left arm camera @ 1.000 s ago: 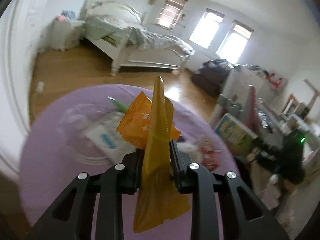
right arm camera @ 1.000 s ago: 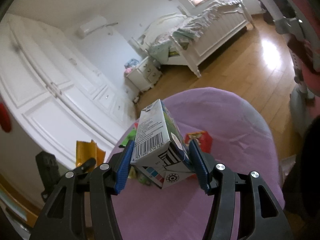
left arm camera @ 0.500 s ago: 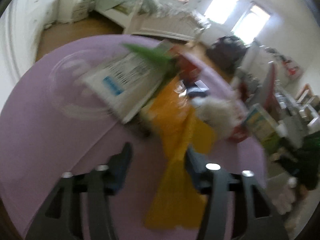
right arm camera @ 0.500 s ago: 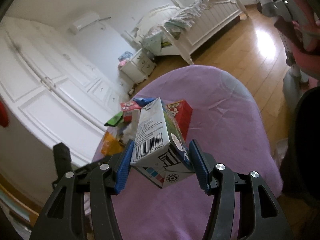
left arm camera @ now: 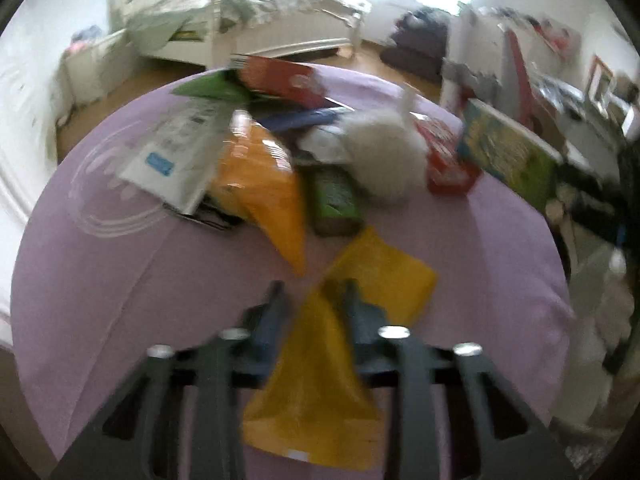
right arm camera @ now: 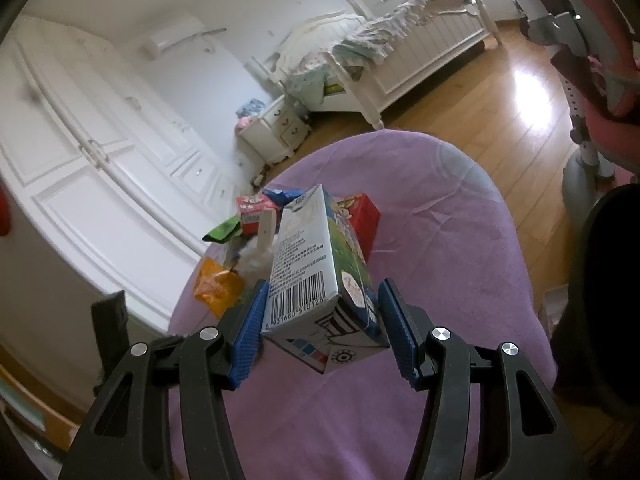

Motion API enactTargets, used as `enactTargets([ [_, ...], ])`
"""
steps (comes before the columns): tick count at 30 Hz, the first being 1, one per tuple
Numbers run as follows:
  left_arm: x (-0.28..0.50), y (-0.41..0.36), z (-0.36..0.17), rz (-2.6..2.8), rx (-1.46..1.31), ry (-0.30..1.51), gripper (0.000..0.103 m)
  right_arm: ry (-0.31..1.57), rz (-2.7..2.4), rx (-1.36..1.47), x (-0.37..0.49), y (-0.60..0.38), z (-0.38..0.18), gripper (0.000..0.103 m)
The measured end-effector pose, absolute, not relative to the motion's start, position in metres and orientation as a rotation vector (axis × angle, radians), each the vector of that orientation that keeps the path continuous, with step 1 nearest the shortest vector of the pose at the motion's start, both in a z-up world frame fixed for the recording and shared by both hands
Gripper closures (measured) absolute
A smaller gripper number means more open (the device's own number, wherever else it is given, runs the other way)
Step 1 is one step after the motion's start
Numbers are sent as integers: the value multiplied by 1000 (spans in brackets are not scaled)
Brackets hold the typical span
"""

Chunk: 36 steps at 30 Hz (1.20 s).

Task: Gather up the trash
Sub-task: 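Carry the yellow bag and white carton in both tools over the black bin, then open both tools to drop the bag and carton into the black bin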

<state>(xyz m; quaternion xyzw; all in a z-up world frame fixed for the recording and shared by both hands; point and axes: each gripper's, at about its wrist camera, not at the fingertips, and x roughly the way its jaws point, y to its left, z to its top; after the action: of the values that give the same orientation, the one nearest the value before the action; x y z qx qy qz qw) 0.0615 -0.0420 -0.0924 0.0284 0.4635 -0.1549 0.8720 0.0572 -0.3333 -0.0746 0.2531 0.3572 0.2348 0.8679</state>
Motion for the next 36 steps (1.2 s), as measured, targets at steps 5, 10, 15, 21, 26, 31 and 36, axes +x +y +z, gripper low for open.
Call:
enactTargets([
  [5,42,-47,-93,-352,70,969,82,727,482,526,52,-337,-73,47],
  [10,29,-54,-79,-398,12,917,83,677,476,554,45,-350,-64,47],
  [15,39,-82,-53,-519,-47,857,83,590,423,578,30,-384,-48,47],
  [21,76,-168,-32,-739,-139,792,83,504,154,607,0,-458,-46,47],
  [26,106,-266,-40,-895,-160,809,83,511,-71,691,-26,-526,-72,47],
  [31,116,-355,-58,-969,-92,846,83,552,-219,764,-46,-579,-106,47],
  [36,126,-419,-79,-962,-4,895,82,617,-255,799,-46,-603,-135,47],
])
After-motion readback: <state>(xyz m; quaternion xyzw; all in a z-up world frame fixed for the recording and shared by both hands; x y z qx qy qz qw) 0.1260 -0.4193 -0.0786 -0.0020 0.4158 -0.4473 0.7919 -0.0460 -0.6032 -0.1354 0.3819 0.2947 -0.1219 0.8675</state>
